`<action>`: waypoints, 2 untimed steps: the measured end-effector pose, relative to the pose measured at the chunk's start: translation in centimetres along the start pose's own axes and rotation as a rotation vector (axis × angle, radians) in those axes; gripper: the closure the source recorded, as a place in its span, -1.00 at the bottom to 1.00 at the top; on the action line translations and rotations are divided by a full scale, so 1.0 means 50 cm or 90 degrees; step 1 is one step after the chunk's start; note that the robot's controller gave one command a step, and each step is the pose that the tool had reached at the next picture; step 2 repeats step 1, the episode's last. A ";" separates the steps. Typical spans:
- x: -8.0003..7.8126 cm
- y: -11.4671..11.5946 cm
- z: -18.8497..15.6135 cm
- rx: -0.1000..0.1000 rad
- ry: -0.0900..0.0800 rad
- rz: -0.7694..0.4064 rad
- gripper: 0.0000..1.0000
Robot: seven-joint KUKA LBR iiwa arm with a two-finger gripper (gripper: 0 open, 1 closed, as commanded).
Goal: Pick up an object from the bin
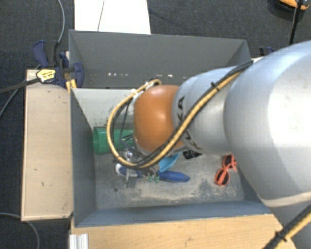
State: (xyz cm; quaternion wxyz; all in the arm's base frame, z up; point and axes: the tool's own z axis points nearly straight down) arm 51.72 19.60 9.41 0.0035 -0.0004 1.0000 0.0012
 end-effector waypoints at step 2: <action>-0.001 0.000 -0.018 0.000 -0.001 0.000 1.00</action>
Offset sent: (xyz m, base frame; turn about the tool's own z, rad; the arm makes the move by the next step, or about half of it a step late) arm 0.0000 0.0000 0.0110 0.0000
